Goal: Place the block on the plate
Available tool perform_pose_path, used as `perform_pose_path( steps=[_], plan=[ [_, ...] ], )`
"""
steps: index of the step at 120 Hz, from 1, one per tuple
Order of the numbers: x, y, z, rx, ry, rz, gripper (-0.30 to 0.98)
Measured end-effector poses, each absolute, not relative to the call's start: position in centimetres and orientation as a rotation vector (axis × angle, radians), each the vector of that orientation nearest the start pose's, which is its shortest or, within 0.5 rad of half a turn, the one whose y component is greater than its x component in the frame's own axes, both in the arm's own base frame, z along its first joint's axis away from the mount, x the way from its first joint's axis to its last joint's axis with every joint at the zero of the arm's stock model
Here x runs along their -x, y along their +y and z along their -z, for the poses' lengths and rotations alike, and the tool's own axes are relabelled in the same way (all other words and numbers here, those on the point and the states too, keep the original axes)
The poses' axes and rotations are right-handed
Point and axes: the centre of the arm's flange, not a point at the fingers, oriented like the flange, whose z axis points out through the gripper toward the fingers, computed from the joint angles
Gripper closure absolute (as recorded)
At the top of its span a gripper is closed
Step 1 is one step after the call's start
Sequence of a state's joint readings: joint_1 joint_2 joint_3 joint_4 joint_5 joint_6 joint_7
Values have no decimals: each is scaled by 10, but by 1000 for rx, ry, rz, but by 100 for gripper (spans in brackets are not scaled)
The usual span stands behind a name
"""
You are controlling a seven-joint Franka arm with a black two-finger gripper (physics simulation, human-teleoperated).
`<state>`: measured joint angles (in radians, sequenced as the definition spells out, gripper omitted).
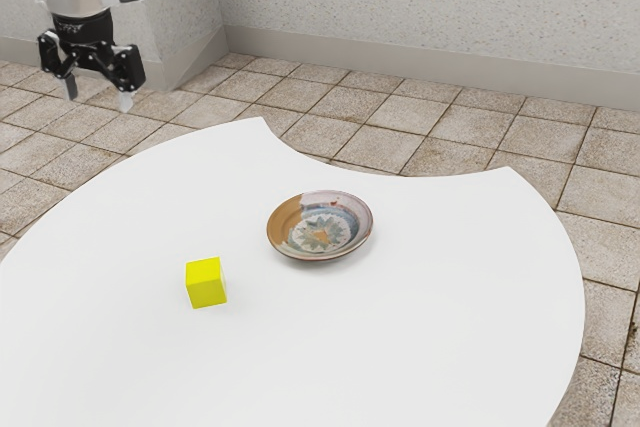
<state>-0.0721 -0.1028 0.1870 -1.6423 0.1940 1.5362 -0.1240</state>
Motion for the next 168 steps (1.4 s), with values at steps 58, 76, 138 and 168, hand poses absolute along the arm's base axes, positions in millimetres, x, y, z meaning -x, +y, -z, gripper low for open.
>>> perform_pose_path(
  steps=[58,76,138,168],
  plan=[
    [-529,68,-459,2953,-500,-210,0],
    [-541,64,-406,2967,-647,-170,0],
    [-566,47,-290,2937,-1048,-38,0],
    [-563,49,-265,2903,-1186,-45,0]
  ],
)
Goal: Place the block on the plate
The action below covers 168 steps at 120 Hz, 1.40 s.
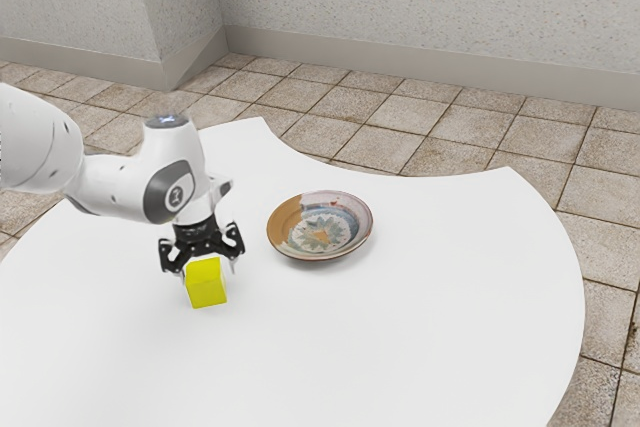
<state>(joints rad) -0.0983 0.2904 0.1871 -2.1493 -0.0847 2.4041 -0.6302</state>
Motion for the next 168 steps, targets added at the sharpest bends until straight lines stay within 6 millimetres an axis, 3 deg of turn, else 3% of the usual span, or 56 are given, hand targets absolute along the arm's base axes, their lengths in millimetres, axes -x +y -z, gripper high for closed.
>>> perform_pose_path(
  steps=[12,31,49,73,84,92,101,126,141,168],
  plan=[
    [-565,49,-262,2893,-1217,-36,1],
    [-567,50,-265,2884,-1254,-15,20],
    [-568,51,-275,2879,-1284,12,25],
    [-587,38,-343,2919,-1285,197,36],
    [-607,27,-375,2937,-1258,306,37],
    [-629,14,-387,2950,-1230,367,38],
    [-648,-8,-385,2968,-1195,387,37],
    [-696,-60,-345,3015,-1131,372,36],
    [-713,-64,-326,3010,-1137,369,34],
    [-709,-62,-336,3010,-1151,379,15]
  ],
)
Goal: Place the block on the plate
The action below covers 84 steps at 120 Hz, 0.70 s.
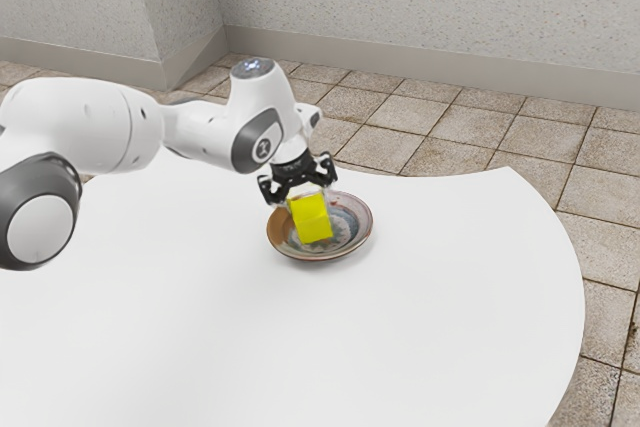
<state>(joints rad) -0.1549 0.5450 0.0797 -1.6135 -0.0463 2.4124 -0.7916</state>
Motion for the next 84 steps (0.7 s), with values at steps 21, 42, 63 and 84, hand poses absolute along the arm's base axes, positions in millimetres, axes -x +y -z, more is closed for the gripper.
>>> perform_pose_path(
  steps=[21,42,63,84],
  plan=[
    [-697,-61,-351,3015,-1153,385,7],
    [-677,-57,-400,3031,-1021,338,3],
    [-641,-44,-464,3021,-790,297,1],
    [-601,-33,-503,3008,-628,253,1]
  ],
)
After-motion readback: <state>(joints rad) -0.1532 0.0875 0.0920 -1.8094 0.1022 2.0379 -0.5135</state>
